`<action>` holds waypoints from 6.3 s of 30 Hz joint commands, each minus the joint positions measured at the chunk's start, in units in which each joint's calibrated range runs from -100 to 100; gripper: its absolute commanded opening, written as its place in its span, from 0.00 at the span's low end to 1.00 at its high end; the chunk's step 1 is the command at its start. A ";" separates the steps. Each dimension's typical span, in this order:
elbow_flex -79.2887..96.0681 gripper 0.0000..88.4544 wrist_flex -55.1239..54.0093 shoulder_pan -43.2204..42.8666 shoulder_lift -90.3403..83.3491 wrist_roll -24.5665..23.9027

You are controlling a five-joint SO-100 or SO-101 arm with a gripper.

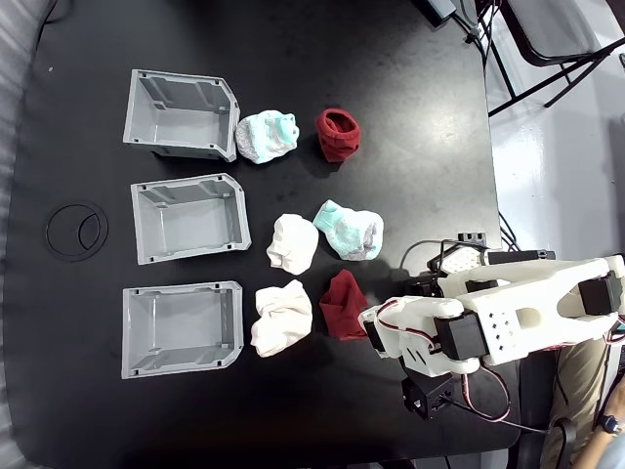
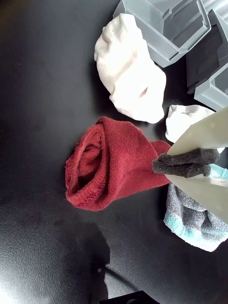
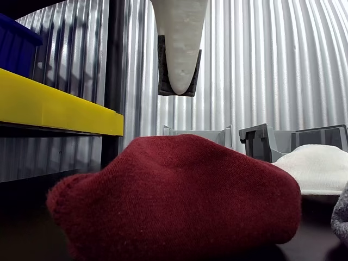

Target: Put the sock in the container

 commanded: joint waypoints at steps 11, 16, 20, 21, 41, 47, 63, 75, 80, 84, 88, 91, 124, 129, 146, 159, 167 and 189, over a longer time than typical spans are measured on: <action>-2.31 0.30 1.09 0.37 -0.90 0.35; -2.13 0.42 1.94 0.37 -0.48 0.35; -1.95 0.43 2.11 0.37 -0.15 0.35; -2.04 0.43 3.14 0.37 -0.15 0.35; -7.72 0.43 6.21 2.10 10.81 0.35; -6.91 0.43 6.21 2.10 12.07 0.35; -6.82 0.43 5.87 2.18 17.17 0.35; -6.73 0.43 1.77 1.47 20.10 0.35; -2.67 0.43 -2.07 1.47 20.10 0.35; 0.13 0.43 -3.95 1.47 20.01 0.35; -0.15 0.42 -3.95 1.39 20.01 0.41; -0.06 0.34 -3.95 1.39 20.01 0.41; -30.53 0.02 9.37 3.83 19.09 0.35; -43.70 0.02 12.45 6.27 20.01 0.35; -65.43 0.02 12.79 6.35 34.65 0.35; -97.71 0.02 12.70 6.51 57.49 0.41; -119.80 0.02 8.35 9.34 67.02 0.41; -126.57 0.13 -13.68 8.71 78.31 0.35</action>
